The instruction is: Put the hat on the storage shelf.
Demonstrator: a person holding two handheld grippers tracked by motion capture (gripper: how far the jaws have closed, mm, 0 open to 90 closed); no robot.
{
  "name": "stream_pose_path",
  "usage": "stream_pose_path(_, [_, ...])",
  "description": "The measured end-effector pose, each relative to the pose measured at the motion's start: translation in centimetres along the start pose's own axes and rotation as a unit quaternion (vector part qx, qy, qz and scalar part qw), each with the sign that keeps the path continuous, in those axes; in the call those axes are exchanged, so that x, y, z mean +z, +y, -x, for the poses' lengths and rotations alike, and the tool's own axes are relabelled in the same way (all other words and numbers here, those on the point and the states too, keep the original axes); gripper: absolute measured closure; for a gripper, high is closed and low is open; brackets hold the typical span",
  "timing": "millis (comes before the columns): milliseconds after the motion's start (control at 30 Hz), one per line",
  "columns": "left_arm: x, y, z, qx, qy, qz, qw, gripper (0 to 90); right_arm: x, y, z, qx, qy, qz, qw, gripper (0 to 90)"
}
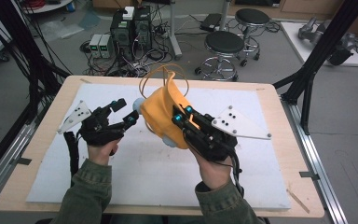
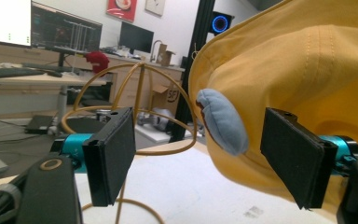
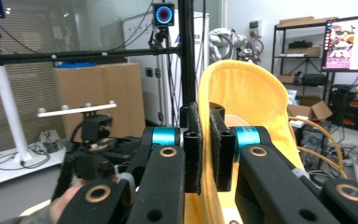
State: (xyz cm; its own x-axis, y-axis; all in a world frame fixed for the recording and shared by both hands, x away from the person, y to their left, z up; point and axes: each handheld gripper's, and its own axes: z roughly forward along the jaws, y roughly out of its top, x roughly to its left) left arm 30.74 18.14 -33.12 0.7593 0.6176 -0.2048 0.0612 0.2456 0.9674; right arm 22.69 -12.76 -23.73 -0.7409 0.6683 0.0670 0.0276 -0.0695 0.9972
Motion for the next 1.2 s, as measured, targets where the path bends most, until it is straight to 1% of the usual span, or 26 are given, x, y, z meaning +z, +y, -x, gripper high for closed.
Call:
stream_pose_path(67, [0.2,-0.1,0.0,-0.005,-0.013,0.000,0.9999,30.8,-0.1,0.1,-0.1,-0.002,0.003,0.001,1.0000,85.8])
stream_pose_path(100, [0.3,-0.1,0.0,-0.012,-0.018,0.002,0.9998,31.9,-0.1,0.1,-0.2,-0.001,0.005,0.002,1.0000,85.8])
stream_pose_path(200, [0.3,-0.1,-0.2,-0.024,-0.029,0.009,0.9992,35.7,-0.2,0.2,-0.4,-0.002,0.011,0.005,0.9999,85.7])
stream_pose_path(300, [0.3,-0.1,-0.2,-0.034,-0.041,0.015,0.9985,41.3,-0.3,0.3,-0.5,0.001,0.017,0.006,0.9998,85.8])
stream_pose_path(400, [0.2,0.0,-0.2,-0.040,-0.055,0.018,0.9975,48.8,-0.3,0.2,-0.5,0.002,0.021,0.005,0.9998,85.7])
stream_pose_path(433, [0.2,0.0,-0.3,-0.046,-0.062,0.017,0.9969,52.1,-0.3,0.3,-0.5,0.002,0.021,0.006,0.9998,85.7])
stream_pose_path(467, [0.2,0.0,-0.3,-0.046,-0.062,0.017,0.9969,56.6,-0.3,0.3,-0.5,0.003,0.022,0.005,0.9998,85.8])
stream_pose_path(500, [0.3,0.0,-0.3,-0.058,-0.072,0.016,0.9955,61.6,-0.2,0.2,-0.4,0.002,0.022,0.005,0.9998,85.7])
stream_pose_path(533, [0.3,-0.1,-0.3,-0.061,-0.075,0.015,0.9952,65.4,-0.2,0.2,-0.4,0.004,0.023,0.006,0.9997,85.7])
stream_pose_path(600, [0.2,0.0,-0.1,-0.054,-0.074,0.016,0.9957,74.8,-0.2,0.2,-0.4,0.004,0.022,0.004,0.9997,85.7])
stream_pose_path(667, [0.2,0.2,0.1,-0.040,-0.067,0.012,0.9969,80.8,-0.2,0.2,-0.4,0.003,0.021,0.003,0.9998,85.7])
stream_pose_path(733, [0.2,0.4,0.4,-0.030,-0.050,0.007,0.9982,82.2,-0.2,0.2,-0.3,0.003,0.018,0.001,0.9998,85.7])
stream_pose_path(767, [0.2,0.6,0.5,-0.030,-0.047,0.003,0.9984,82.3,-0.2,0.1,-0.2,0.004,0.016,0.000,0.9999,85.7])
stream_pose_path(800, [0.2,0.8,0.6,-0.025,-0.045,0.002,0.9987,82.6,-0.2,0.1,-0.1,0.004,0.015,0.000,0.9999,85.6])
stream_pose_path(900, [0.0,1.5,1.1,0.002,-0.032,0.009,0.9994,83.3,-0.4,-0.1,0.2,0.005,0.006,0.004,1.0000,85.5])
stream_pose_path(933, [0.0,1.5,1.1,0.002,-0.032,0.009,0.9994,83.5,-0.4,-0.1,0.2,0.005,0.006,0.004,1.0000,85.5])
stream_pose_path(967, [-0.2,1.9,1.3,0.010,-0.028,0.017,0.9994,83.6,-0.6,-0.1,0.5,0.006,-0.001,0.005,1.0000,85.2])
stream_pose_path(1067, [-0.5,2.4,1.4,0.020,-0.022,0.024,0.9993,83.9,-0.8,-0.2,0.9,0.008,-0.012,0.004,0.9999,81.2])
stream_pose_path(1133, [-0.7,2.7,1.4,0.024,-0.022,0.028,0.9991,84.1,-1.0,-0.3,1.1,0.006,-0.018,0.004,0.9998,79.3])
stream_pose_path(1167, [-0.7,2.8,1.5,0.023,-0.025,0.031,0.9989,84.1,-1.2,-0.4,1.2,0.005,-0.024,0.005,0.9997,78.4])
stream_pose_path(1200, [-0.7,2.8,1.5,0.023,-0.025,0.031,0.9989,84.2,-1.3,-0.5,1.3,0.005,-0.025,0.003,0.9997,78.2])
